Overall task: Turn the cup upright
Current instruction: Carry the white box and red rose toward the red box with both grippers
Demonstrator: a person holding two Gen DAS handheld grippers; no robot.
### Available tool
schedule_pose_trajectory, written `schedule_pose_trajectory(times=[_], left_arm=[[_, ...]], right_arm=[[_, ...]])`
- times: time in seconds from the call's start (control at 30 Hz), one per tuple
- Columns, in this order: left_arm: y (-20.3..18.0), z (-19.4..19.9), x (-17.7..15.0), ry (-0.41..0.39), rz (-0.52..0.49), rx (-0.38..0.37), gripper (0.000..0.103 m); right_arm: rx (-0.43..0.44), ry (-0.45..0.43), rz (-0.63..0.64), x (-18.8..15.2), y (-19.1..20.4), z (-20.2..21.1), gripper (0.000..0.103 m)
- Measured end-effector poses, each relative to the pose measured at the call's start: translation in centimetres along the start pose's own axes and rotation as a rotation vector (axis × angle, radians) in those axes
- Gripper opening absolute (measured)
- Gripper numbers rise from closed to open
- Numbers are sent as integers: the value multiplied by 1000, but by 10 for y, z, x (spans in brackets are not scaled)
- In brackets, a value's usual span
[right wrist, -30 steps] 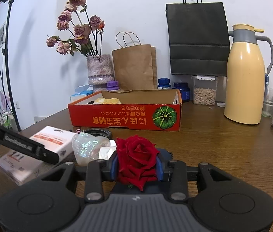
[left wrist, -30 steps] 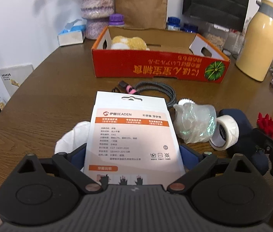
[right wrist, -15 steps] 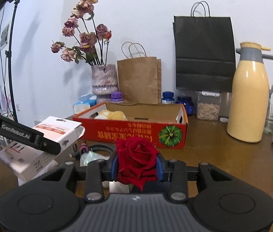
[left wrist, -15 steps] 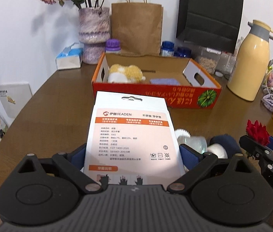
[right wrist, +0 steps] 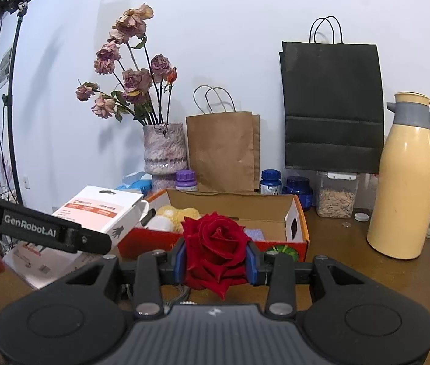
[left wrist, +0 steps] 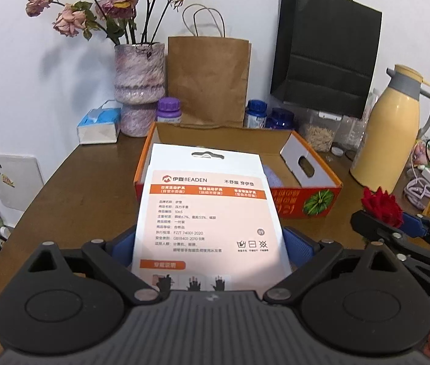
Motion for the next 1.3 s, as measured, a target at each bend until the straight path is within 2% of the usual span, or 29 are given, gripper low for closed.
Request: schedule_pose_trajectory(times=[0.17, 0.8, 1.3], left_arm=[[1, -9, 17, -24, 20, -13, 98], [4, -59, 76, -84, 63, 11, 98], [16, -126, 106, -99, 94, 41, 98]], right_arm=[[-1, 2, -10, 14, 3, -16, 37], [-35, 26, -9, 61, -4, -94, 37], [-63, 93, 12, 78, -24, -173, 37]])
Point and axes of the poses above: each gripper's, at about its wrist camera, not at the fingertips, and z roughly against the way its jaws point, y to its left, x to its top, the point moved 8 cm from there along -z, roughly the way its jaws point, and after that the axes turned 3 degrees about -z, right-handed, at the moved point
